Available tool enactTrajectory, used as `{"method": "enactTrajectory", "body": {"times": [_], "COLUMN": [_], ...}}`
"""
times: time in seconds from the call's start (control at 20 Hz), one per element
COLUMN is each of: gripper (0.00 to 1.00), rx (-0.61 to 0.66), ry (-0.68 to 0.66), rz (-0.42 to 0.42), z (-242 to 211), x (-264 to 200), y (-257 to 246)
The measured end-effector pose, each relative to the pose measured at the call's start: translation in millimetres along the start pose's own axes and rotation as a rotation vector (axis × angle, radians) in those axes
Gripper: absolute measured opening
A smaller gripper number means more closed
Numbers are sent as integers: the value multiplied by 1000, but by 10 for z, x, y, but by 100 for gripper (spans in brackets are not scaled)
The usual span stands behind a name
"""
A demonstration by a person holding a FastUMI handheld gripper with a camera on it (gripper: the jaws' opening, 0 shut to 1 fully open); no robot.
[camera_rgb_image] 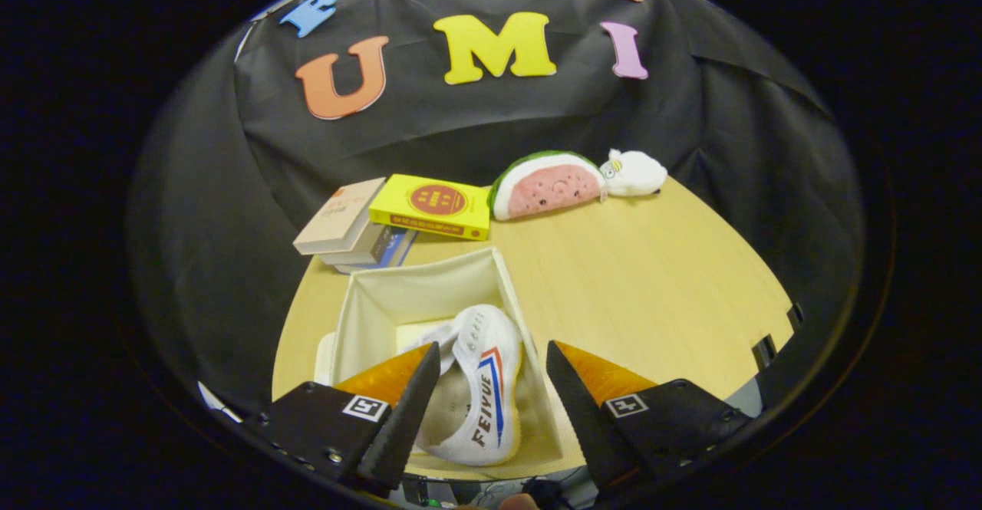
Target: Open the storage box then place both shoes into the box .Put the left shoe in first, then the right shoe, with the right side of both shoes facing outward in a uniform manner.
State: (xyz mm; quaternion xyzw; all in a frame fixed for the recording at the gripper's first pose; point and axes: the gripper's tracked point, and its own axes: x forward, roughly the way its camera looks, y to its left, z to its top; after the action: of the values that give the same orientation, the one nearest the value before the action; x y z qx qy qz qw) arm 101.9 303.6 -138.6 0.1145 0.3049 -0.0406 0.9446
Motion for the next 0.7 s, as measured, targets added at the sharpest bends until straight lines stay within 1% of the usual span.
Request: {"method": "enactTrajectory", "body": {"times": [0.2,0.35,0.5,0.7], "gripper": [95,95,95,96], "rx": [-78,-111,-97,-64], "ry": [-147,-234,-292,-344], "rz": [21,51,90,110], "z": [377,590,730,899], "x": [-318,-615,-914,-1244], "y": [-102,-157,-276,-551]}}
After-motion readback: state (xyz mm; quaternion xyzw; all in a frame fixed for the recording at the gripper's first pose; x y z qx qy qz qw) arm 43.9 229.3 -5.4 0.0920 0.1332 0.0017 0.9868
